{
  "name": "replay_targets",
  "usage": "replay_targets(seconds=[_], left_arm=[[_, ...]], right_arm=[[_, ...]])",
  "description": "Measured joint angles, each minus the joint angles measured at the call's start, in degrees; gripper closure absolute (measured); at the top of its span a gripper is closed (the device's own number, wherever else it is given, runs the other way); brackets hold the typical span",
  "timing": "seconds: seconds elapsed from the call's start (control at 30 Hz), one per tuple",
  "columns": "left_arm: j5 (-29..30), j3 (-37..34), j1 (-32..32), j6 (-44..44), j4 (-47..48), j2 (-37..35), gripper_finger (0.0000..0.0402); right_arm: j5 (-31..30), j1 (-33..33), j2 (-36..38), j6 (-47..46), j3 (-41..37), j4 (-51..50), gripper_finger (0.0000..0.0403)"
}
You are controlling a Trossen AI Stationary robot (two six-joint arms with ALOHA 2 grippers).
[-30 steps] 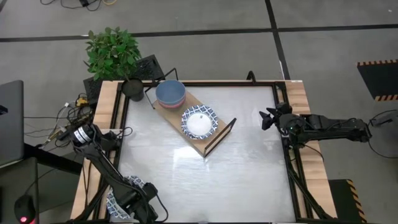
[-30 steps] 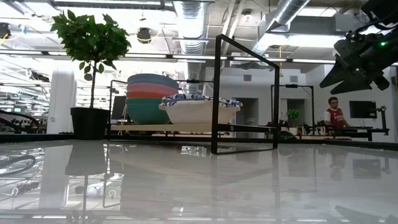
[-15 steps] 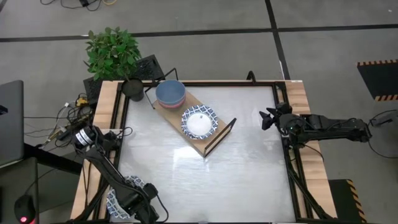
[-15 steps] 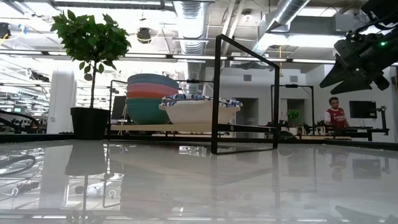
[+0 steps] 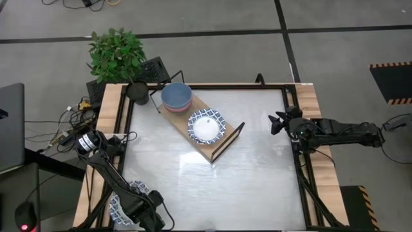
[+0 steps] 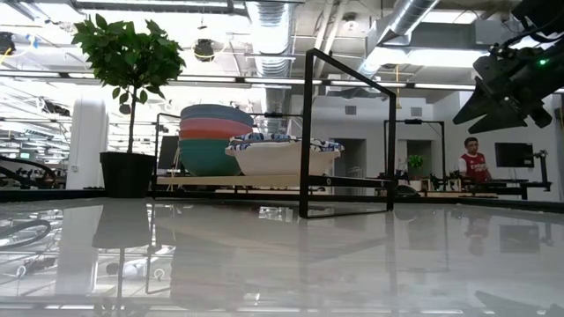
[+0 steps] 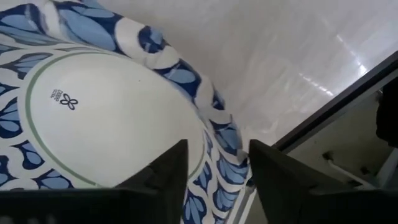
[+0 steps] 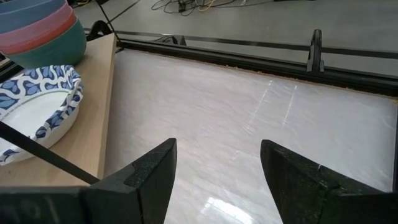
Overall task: Place and stack bowls onto a shelf
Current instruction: Stack the top left patterned blue bowl on the patterned blue bowl on the shelf
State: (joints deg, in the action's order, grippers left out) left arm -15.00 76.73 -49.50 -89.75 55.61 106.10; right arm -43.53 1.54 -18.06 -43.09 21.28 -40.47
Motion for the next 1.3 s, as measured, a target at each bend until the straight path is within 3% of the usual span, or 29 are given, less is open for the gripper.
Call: replay_targets(seconds=[0.4,0.77,1.3], left_arm=[[-0.8,0.0,0.0,0.5,0.0,0.0,0.0393],[-1.3,2.1,0.5,-0.1,1.3,0.0,0.0401],[7.1,20.7,3.6,2.5,23.3,-0.1,0.0401]], right_arm=[[0.0,0.0,0.0,0.0,0.0,0.0,0.0143],[0.0,0.0,0.0,0.0,0.0,0.0,0.0143],[-0.1,0.0,0.0,0.0,0.0,0.0,0.0143]])
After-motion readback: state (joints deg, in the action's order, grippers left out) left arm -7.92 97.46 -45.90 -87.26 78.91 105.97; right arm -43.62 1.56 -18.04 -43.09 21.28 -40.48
